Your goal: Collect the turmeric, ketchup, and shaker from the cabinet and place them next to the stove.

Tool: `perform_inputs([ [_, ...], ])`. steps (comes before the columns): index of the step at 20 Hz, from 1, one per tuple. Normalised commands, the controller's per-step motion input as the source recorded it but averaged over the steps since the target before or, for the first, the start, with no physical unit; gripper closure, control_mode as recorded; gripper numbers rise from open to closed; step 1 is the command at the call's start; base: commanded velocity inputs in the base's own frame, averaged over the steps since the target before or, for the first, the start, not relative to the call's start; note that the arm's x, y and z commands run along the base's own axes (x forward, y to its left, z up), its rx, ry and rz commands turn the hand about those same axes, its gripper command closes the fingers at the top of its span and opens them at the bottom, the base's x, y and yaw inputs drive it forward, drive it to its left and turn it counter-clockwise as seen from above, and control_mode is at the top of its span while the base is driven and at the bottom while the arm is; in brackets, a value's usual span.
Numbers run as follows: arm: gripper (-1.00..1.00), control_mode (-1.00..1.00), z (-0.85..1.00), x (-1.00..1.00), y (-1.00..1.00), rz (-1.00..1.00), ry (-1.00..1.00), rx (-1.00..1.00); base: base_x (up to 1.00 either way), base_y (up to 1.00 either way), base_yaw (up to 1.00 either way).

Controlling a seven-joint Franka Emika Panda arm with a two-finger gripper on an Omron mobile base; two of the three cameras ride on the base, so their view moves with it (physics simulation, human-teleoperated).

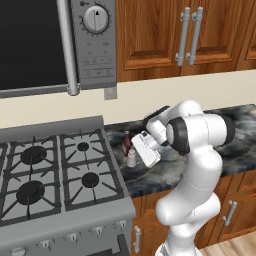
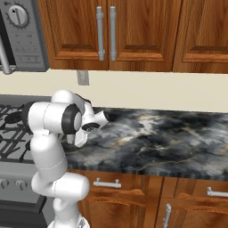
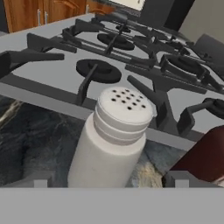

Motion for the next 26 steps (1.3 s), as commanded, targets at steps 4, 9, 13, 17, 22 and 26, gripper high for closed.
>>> perform_inputs([
  [4, -1.00, -1.00, 0.00, 0.00, -0.24, 0.00, -0.04, 0.00, 0.00, 0.00, 0.00],
  [9, -1.00, -1.00, 0.00, -0.02, -0.30, 0.00, -0.02, 0.00, 0.00, 0.00, 0.00],
  [13, -1.00, -1.00, 0.08, -0.04, -0.29, 0.00, -0.06, 0.00, 0.00, 0.00, 0.00],
  [17, -1.00, -1.00, 0.40, -0.10, -0.29, -0.01, -0.10, 0.00, 0.00, 0.00, 0.00],
  [22, -1.00, -1.00, 0.66, -0.47, -0.17, -0.07, -0.14, 0.00, 0.00, 0.00, 0.00],
  [26, -1.00, -1.00, 0.78, -0.75, -0.07, -0.07, -0.16, 0.02, 0.00, 0.00, 0.00],
])
